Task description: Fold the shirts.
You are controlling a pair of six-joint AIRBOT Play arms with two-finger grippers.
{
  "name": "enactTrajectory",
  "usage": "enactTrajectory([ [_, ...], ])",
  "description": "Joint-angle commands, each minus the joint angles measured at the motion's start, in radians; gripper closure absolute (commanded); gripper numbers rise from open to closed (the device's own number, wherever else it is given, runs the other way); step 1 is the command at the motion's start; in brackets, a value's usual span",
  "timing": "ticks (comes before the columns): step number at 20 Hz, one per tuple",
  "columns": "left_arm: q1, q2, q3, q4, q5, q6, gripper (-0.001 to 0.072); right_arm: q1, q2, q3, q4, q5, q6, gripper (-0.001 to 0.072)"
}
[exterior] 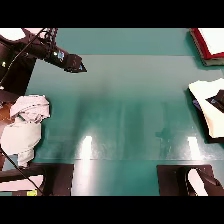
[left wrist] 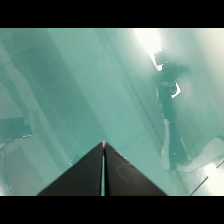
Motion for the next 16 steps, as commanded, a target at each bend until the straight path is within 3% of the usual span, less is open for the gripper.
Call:
enactTrajectory([
  [1, 0.000, 0.000, 0.000, 0.000, 0.000, 0.000, 0.0678, 0.002, 0.001, 0.000, 0.000, -0.005, 0.000, 0.0702],
  [11, 0.000, 0.000, 0.000, -0.004, 0.004, 0.000, 0.0678, 0.002, 0.001, 0.000, 0.001, -0.019, 0.000, 0.0701],
  [14, 0.000, 0.000, 0.000, -0.012, 0.071, 0.006, 0.0677, 0.002, 0.001, 0.000, 0.000, -0.029, 0.000, 0.0701],
  [16, 0.018, 0.001, 0.042, 0.015, 0.021, 0.012, 0.0676, 0.002, 0.001, 0.000, 0.001, -0.037, 0.000, 0.0701],
])
